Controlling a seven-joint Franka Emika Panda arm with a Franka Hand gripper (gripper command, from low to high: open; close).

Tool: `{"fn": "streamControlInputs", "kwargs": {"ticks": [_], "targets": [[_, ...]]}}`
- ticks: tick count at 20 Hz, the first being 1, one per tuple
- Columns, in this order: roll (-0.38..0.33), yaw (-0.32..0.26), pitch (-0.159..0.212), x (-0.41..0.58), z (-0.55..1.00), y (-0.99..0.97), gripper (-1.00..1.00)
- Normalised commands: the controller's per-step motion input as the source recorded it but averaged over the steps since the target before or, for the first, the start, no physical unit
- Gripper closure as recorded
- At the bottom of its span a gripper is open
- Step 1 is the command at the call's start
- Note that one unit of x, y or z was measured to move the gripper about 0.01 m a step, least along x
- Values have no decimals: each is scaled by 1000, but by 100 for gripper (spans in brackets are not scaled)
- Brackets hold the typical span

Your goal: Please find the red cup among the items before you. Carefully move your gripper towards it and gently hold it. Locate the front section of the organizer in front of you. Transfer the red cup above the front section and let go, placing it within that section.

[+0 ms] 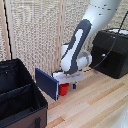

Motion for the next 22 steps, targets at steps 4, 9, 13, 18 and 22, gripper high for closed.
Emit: {"fn": "streamControlInputs", "kwargs": {"ticks": [4, 9, 13, 18, 22], "targets": [[-23, 1, 8, 0, -41, 10, 100], [-1, 0, 0, -24, 9, 0, 100], [0, -2, 31, 0, 406, -48, 100], [13, 0, 39, 50, 931, -135, 100], [33, 21, 43, 110, 1000, -54, 100]]}}
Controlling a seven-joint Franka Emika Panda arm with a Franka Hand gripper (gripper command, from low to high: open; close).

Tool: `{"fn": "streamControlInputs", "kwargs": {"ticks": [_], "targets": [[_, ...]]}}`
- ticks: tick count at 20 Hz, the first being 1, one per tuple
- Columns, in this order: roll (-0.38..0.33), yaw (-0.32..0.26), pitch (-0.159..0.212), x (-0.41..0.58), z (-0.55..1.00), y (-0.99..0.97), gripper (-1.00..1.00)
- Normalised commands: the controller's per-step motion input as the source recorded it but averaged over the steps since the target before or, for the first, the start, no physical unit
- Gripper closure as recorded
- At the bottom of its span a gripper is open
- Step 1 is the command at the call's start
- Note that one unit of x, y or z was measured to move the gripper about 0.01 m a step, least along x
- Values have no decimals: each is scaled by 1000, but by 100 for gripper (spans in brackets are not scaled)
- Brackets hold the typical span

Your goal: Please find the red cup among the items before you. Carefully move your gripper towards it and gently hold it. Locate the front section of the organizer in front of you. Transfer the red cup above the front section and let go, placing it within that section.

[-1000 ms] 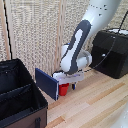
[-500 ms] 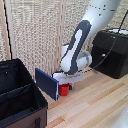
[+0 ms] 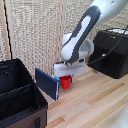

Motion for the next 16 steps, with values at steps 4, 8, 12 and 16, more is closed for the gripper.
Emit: {"fn": "streamControlInputs", "kwargs": {"ticks": [4, 8, 12, 16], "targets": [[70, 58, 93, 98, 899, 47, 100], [78, 52, 129, 49, 790, 347, 100], [81, 48, 149, 26, 701, 590, 100], [119, 41, 132, 4, 634, 709, 100]]}}
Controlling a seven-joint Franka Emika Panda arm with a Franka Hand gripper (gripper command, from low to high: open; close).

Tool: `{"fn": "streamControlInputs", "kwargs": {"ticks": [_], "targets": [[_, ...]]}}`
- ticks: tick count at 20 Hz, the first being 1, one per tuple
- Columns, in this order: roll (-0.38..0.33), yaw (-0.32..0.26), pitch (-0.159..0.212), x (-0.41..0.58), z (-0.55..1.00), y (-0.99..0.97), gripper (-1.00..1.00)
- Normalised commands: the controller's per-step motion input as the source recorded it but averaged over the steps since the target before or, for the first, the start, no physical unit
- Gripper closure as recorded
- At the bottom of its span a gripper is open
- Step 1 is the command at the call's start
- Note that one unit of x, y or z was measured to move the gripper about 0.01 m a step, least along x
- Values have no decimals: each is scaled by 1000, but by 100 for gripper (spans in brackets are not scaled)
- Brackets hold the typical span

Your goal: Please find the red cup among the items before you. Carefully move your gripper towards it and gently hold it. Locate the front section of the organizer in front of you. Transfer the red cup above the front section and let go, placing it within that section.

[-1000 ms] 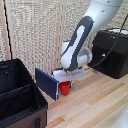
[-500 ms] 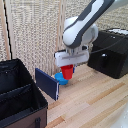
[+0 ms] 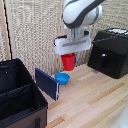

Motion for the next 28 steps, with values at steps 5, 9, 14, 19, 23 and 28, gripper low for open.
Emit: {"fn": "streamControlInputs", "kwargs": {"ticks": [5, 9, 14, 19, 23, 28], "targets": [[115, 22, 104, 9, 570, 788, 100], [77, 2, 40, 0, 351, 892, 100], [8, 0, 2, 0, 54, 973, 100], [0, 0, 0, 0, 0, 986, 100], [0, 0, 0, 0, 0, 986, 100], [-6, 6, 0, 3, -99, 933, 100]]}}
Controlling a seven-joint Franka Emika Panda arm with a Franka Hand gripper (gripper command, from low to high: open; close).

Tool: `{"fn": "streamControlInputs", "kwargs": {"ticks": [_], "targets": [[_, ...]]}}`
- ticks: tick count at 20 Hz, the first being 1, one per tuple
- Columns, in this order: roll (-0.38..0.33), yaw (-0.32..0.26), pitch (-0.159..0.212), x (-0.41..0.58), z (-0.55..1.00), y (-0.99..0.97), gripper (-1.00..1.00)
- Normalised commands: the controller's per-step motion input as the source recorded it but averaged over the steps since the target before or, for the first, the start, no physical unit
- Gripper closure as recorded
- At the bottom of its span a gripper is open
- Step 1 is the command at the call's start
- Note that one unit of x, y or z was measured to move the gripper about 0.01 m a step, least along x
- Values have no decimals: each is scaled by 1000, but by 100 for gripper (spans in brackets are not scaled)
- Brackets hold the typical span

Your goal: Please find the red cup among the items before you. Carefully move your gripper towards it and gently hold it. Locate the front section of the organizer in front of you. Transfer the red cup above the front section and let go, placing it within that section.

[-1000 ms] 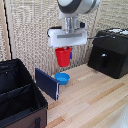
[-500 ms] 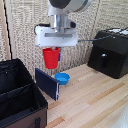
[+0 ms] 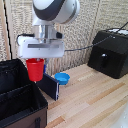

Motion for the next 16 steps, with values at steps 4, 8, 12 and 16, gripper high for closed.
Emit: {"fn": "streamControlInputs", "kwargs": {"ticks": [4, 8, 12, 16], "targets": [[-52, 36, -1, 59, -214, 787, 100], [-102, 74, -27, 118, -314, 601, 100], [-120, 110, -85, 255, -209, 351, -100], [-56, 102, -162, 274, 150, 19, -100]]}}
